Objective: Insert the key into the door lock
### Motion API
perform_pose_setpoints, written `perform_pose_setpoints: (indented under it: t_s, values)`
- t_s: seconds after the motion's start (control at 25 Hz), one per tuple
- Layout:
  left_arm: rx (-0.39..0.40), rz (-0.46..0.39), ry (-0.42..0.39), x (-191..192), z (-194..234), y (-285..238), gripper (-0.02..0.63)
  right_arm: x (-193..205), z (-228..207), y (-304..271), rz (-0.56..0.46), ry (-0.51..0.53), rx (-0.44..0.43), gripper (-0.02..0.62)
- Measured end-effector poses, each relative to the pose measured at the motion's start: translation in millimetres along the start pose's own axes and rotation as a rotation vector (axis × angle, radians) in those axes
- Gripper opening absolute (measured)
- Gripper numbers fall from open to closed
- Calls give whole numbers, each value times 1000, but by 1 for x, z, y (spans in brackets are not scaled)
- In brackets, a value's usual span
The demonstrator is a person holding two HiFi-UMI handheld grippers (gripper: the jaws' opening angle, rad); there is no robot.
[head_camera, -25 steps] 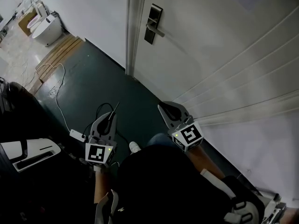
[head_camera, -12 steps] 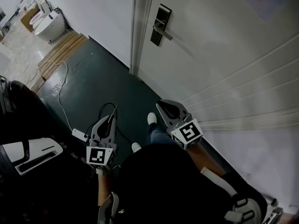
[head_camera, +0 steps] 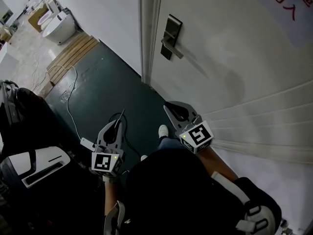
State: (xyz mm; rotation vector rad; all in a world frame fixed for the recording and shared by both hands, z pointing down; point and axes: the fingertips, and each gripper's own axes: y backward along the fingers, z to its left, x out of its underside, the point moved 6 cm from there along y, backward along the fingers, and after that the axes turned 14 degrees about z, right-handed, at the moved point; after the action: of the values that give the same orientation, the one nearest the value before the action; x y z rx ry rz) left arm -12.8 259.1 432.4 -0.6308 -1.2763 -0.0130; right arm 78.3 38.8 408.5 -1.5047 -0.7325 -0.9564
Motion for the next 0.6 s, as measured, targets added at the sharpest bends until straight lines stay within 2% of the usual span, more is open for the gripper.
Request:
perform_pose_setpoints:
  t_s: [0.32,0.6]
  values:
    - [-6,2,40,-34,-17,-71,26,-8,-76,-18,6,8,-25,29]
    - [19,-16,172,-37,-18,-132,26,-7,-122,-25,7,0,-65,29]
